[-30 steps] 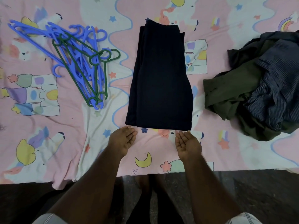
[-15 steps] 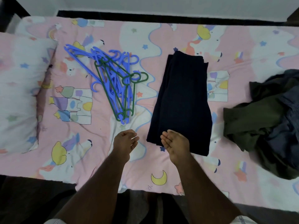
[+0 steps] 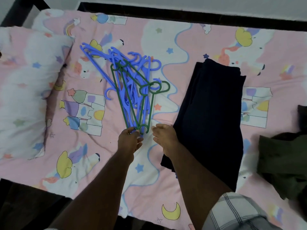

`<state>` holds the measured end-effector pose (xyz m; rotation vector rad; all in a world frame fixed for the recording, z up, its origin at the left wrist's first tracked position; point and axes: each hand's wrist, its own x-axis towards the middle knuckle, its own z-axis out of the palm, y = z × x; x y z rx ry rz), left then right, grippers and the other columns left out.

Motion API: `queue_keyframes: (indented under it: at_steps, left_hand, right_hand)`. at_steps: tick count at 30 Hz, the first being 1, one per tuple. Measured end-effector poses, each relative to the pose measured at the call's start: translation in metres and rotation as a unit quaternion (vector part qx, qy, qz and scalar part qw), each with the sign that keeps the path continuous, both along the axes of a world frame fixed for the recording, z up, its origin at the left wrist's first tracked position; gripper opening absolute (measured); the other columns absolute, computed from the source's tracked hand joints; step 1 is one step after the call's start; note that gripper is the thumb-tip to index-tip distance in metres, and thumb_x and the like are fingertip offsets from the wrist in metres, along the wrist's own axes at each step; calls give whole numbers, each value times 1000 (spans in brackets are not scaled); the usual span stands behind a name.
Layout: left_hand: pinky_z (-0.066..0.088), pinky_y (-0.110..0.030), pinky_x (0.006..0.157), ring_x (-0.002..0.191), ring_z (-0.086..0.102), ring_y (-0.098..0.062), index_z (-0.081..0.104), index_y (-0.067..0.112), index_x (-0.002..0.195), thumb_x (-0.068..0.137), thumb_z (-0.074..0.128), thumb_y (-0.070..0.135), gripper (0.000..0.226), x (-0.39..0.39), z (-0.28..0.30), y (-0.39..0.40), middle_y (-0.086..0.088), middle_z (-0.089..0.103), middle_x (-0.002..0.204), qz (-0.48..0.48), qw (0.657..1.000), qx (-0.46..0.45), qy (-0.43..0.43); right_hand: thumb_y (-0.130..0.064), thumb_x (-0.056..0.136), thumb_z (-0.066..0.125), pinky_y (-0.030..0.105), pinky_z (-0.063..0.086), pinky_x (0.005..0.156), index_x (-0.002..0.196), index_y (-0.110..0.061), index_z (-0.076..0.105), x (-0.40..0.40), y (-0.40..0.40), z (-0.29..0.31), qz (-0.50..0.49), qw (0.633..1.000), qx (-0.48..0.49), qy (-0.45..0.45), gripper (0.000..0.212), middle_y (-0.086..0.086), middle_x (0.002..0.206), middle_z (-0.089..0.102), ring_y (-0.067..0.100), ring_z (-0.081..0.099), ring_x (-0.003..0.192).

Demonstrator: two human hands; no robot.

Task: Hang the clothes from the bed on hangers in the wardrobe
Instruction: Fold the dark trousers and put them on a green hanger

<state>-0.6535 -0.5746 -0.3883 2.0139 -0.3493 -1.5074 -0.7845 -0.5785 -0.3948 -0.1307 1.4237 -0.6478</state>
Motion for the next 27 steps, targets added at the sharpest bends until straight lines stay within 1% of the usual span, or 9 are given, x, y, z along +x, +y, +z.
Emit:
queue_keyframes:
  at_steps: [3, 6, 10, 14, 17, 20, 23, 25, 27]
  left_hand:
    - [57, -37, 78, 79, 69, -24, 64, 15, 114, 96, 60, 10, 19, 5, -5, -8, -12, 71, 93, -11, 1000, 7, -12]
    - [55, -32, 69, 73, 62, -23, 68, 11, 105, 97, 58, 10, 13, 8, -5, -19, -12, 66, 83, -22, 1000, 14, -13]
    - [49, -31, 63, 73, 61, -24, 69, 10, 95, 97, 57, 10, 12, 14, -1, -31, -14, 65, 81, -29, 999, 24, -5]
    - [42, -29, 58, 65, 53, -23, 67, 8, 90, 96, 57, 9, 12, 14, 13, -44, -9, 60, 68, -57, 998, 28, 5]
    - [38, -28, 57, 61, 49, -20, 63, 9, 85, 96, 60, 12, 12, 9, 25, -51, -10, 57, 74, -74, 997, 28, 27]
    - [39, -27, 57, 62, 56, -19, 67, 12, 86, 93, 66, 18, 10, 3, 34, -59, -8, 61, 75, -76, 996, 23, 32]
    - [44, -28, 62, 68, 66, -18, 71, 11, 95, 93, 65, 17, 8, -2, 42, -67, -5, 71, 83, -79, 996, -4, 45]
    - [43, -29, 65, 72, 66, -18, 73, 12, 98, 93, 64, 17, 11, -1, 48, -70, -4, 73, 88, -81, 995, -24, 48]
    - [43, -32, 68, 72, 64, -18, 75, 17, 95, 94, 64, 23, 13, 2, 50, -71, -2, 74, 88, -75, 996, -34, 42]
  right_hand:
    - [-19, 89, 71, 44, 56, 95, 132, -17, 57, 13, -17, -7, 46, 995, -19, 85, 45, 14, 104, 70, 22, 67, 89]
    - [-20, 89, 74, 42, 59, 89, 135, -8, 57, 19, -28, -8, 41, 993, -8, 107, 51, 13, 108, 70, 24, 70, 92]
    - [-16, 87, 76, 39, 61, 84, 125, -7, 64, 21, -36, -5, 20, 993, -1, 114, 41, 13, 101, 71, 21, 66, 78]
    - [3, 90, 66, 33, 59, 75, 97, -5, 67, 15, -41, 10, -17, 997, 2, 70, 11, 13, 88, 67, 23, 62, 75]
    - [6, 91, 62, 31, 60, 69, 90, -7, 65, 5, -45, 23, -43, 997, -2, 57, 13, 15, 87, 68, 23, 63, 70]
    - [9, 93, 58, 26, 57, 59, 95, -3, 66, -6, -46, 34, -58, 998, 8, 31, 14, 14, 84, 69, 21, 63, 66]
    - [6, 96, 55, 24, 57, 61, 113, 1, 62, -13, -43, 39, -72, 997, 19, -26, 19, 14, 85, 69, 21, 64, 69]
    - [6, 97, 53, 25, 56, 63, 114, 2, 62, -12, -41, 42, -83, 995, 13, -57, 19, 14, 86, 70, 19, 64, 68]
    - [6, 98, 52, 27, 56, 65, 113, 3, 63, -6, -39, 43, -93, 992, 2, -83, 18, 14, 86, 71, 19, 65, 68]
